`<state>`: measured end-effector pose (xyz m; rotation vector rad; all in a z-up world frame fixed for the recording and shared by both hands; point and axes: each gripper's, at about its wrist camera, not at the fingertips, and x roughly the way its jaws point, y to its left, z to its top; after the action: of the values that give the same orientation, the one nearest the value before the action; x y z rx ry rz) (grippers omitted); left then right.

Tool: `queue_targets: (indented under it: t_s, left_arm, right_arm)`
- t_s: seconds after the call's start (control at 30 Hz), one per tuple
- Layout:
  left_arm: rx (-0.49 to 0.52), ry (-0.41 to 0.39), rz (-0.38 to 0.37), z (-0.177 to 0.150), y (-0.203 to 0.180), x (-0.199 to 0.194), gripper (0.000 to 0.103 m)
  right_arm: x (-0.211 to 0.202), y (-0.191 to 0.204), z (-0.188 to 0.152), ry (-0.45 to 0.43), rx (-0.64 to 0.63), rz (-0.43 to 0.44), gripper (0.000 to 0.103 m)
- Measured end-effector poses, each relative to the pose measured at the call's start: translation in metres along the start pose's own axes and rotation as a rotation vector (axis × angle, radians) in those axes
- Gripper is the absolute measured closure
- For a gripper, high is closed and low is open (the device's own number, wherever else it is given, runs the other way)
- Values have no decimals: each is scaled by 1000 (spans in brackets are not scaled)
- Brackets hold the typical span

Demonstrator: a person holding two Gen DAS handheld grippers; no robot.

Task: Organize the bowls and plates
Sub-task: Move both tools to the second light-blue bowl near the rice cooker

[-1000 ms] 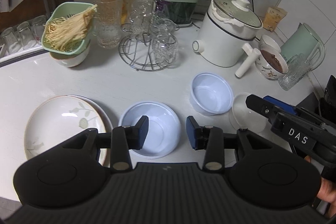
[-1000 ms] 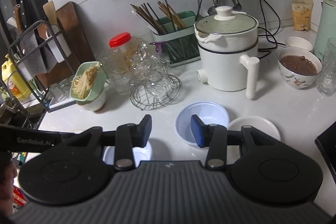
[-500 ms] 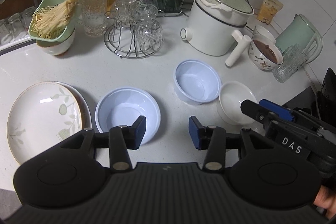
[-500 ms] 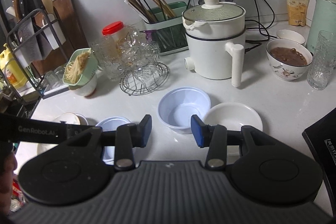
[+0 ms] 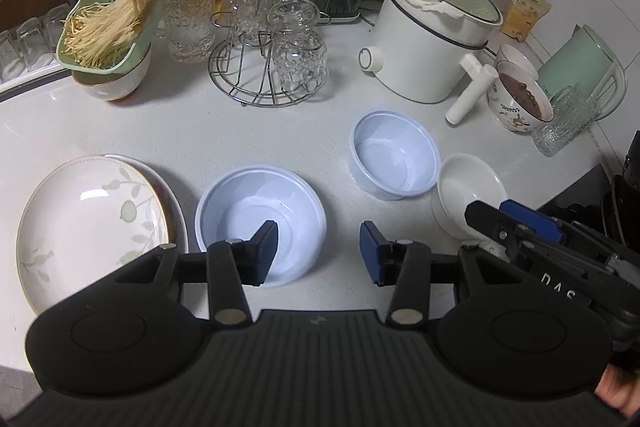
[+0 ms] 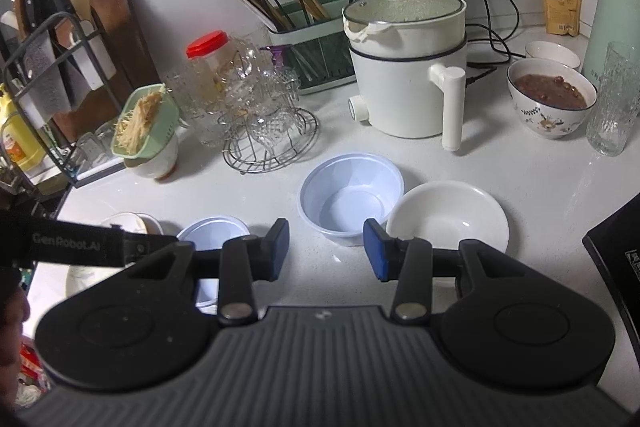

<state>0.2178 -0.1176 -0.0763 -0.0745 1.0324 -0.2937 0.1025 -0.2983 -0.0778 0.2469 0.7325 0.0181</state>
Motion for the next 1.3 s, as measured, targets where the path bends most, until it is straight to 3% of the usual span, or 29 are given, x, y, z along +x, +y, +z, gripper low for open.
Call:
queue_targets:
  t_s: [0.4, 0.73, 0.93, 1.17, 1.3]
  left_arm:
    - [-4, 21, -24, 46, 31, 37, 52]
    - [-60, 14, -73, 83, 64, 72, 52]
    - [-11, 74, -131, 101, 62, 103, 52]
    - [91, 136, -234, 124, 35, 140, 52]
    - [150, 174, -269, 135, 19, 159, 52]
  right_arm:
    - [38, 16, 14, 45, 63, -41, 58]
    - [74, 27, 19, 128, 207, 13, 58]
    - [92, 27, 21, 140, 286, -50, 59]
    - [99, 5, 11, 163, 407, -187, 58]
    - [105, -6, 4, 172, 490, -222, 58]
